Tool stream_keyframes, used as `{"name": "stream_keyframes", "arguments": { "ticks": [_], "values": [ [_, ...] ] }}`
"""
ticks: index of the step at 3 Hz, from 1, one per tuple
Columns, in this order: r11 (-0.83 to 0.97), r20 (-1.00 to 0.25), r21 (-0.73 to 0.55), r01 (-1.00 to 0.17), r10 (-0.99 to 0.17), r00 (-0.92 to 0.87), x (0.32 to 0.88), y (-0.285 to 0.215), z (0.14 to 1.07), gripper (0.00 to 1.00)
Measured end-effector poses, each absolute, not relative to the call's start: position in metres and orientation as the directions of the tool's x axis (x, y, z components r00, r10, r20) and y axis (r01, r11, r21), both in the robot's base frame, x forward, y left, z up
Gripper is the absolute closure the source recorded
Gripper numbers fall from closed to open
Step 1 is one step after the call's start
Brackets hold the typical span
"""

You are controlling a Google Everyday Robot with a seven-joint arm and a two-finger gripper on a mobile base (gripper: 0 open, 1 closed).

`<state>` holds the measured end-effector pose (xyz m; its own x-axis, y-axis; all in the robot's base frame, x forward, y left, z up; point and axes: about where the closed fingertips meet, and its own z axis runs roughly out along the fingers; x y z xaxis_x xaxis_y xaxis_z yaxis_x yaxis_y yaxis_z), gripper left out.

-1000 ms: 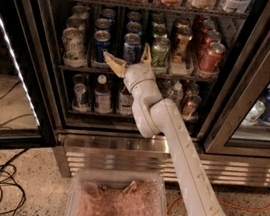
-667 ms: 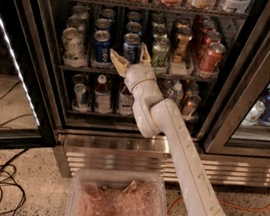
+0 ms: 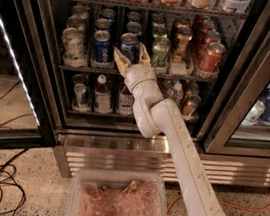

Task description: Pick pepsi can from middle shelf of fridge

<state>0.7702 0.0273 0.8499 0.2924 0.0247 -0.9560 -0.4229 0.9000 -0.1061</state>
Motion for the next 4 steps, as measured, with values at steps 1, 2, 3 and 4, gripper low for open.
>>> {"name": "stream_keyframes", "arguments": {
  "ticks": [1,2,3,4],
  "values": [
    [0.9,-0.956,-0.106,-0.423,0.025,0.292,0.7702,0.0274,0.8499,0.46],
    [0.9,-0.956,-0.106,-0.423,0.025,0.292,0.7702,0.0274,0.8499,0.36],
    [0.9,-0.956,-0.106,-0.423,0.025,0.292,0.7702,0.0274,0.8499,0.16],
    [0.9,-0.956,-0.106,-0.423,0.025,0.292,0.7702,0.0274,0.8499,0.21]
  ]
}}
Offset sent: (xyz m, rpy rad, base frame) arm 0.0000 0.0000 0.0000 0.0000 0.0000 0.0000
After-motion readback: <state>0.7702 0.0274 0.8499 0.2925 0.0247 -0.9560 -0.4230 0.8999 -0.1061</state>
